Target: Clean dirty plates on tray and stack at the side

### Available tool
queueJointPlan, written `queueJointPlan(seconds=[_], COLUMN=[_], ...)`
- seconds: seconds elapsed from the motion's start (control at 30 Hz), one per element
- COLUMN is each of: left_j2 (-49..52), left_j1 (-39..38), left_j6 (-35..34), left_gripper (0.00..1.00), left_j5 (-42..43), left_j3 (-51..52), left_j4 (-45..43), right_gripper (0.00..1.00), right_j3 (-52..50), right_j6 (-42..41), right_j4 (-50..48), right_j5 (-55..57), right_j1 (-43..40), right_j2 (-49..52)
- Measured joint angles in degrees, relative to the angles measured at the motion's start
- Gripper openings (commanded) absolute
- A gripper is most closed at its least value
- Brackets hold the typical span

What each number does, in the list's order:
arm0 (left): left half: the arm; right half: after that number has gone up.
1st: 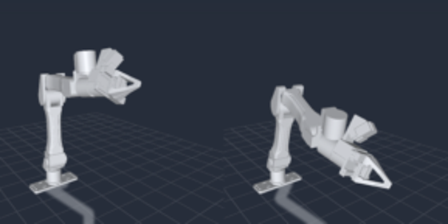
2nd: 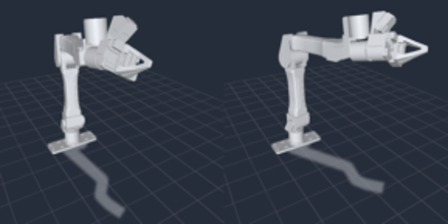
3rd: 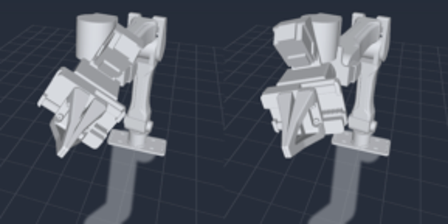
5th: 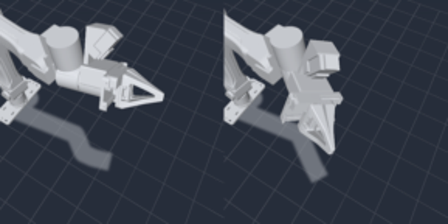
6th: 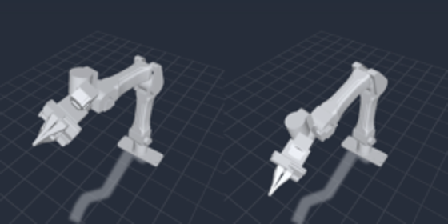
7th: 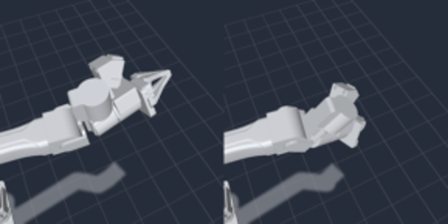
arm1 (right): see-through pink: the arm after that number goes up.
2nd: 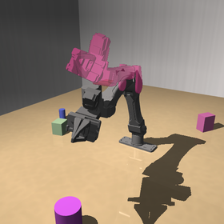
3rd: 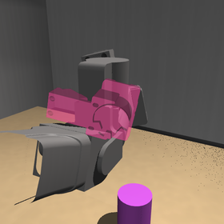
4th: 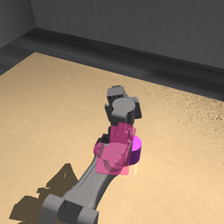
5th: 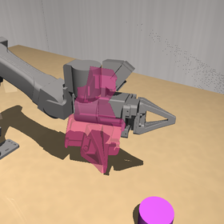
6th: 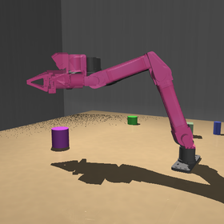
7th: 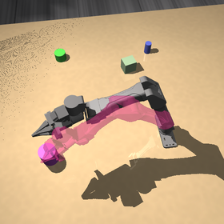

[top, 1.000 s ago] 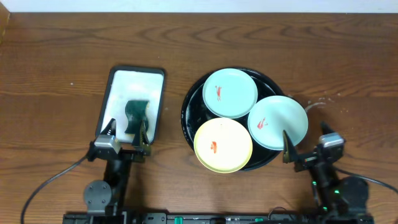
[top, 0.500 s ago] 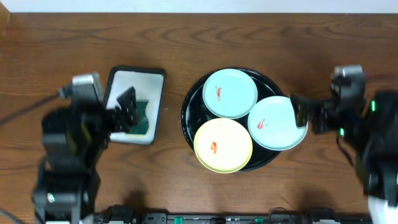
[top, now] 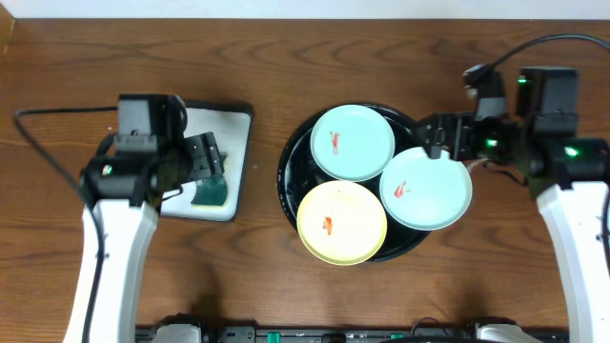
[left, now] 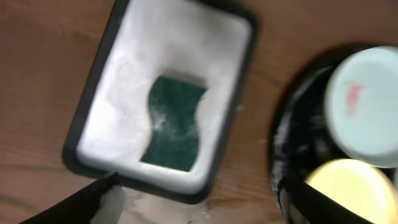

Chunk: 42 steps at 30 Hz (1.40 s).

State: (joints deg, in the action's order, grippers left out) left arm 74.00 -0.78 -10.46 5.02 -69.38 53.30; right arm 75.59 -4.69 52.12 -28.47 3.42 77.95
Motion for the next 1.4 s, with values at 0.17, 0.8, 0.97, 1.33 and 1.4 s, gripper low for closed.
queueJointPlan(seconds=[0.17,0.8,0.97,1.33,1.4], left_j2=[9.6,33.8,36.2,35.4,34.4], left_j1=[0.0,-0.1,-0.2,-0.2,-0.1], left_j6=[0.0,1.0,1.5,1.7,1.7], left_gripper=[0.56,0.37,0.08,0.08,0.07], left_j5=[-2.6,-6.1,-6.8,-6.9,-6.9], left_j3=[0.1,0.3,-1.0,-1.4,-1.3], left_j4=[0.0,-10.9,-10.4,-8.7,-7.8], right_gripper=[0.82,0.73,0.73,0.67,0.64], right_j3=[0.0,0.0,0.0,0.0,0.0], right_j6=[-0.4,-0.8,-0.8,-0.8,-0.8], right_j4=[2.1,2.2,2.2,1.3,0.5], right_j5=[3.1,6.2,6.2,6.3,6.6], right_j1=[4.3,6.8,6.8,6.8,6.8], right_j2=[2.8,2.9,2.9,2.9,2.9])
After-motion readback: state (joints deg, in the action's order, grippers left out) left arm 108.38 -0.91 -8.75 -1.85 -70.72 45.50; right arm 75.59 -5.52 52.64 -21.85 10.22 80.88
